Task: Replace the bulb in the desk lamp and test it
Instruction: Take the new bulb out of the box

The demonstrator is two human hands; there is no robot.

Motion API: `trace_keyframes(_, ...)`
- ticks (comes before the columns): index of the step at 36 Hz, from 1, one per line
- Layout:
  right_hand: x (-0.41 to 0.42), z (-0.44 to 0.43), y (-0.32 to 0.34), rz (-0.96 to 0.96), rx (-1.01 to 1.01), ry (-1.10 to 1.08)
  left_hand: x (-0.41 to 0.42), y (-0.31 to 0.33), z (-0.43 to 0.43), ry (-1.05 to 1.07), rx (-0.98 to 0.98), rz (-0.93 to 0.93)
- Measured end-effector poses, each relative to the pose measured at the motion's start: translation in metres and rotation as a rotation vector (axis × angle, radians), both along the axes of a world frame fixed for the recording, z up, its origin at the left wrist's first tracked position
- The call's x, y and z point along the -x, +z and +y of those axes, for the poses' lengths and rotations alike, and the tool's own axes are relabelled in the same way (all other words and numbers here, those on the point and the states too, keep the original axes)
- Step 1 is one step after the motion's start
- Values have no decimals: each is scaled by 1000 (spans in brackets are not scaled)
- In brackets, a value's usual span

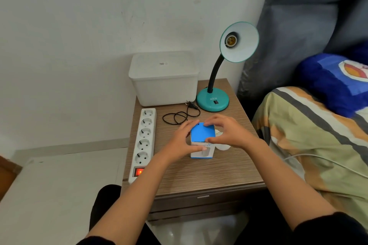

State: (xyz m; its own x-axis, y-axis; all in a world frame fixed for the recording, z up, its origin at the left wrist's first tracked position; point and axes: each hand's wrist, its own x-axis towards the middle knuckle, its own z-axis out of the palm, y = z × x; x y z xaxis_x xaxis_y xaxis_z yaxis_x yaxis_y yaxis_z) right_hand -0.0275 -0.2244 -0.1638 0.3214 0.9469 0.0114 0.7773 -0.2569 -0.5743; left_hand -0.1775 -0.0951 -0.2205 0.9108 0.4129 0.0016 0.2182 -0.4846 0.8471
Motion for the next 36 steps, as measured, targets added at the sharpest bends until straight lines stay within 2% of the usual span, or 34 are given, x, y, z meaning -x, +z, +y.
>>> trace_keyframes(9,1,4,-1,-66,39,30,0,1,0,-8,12,3)
trace_keyframes(20,24,-20,-18,-234,-339,36,1,-1,2,5,32,-30)
trace_keyframes(25,21,-12,-7,-144,-510,-88,2,-1,0,11,96,-24)
trace_keyframes(30,8,9,7,21,-497,-266,1,-4,-5,25,177,-74)
trace_keyframes(36,1,26,14,100,-468,-350,2,-3,-9,49,194,-100)
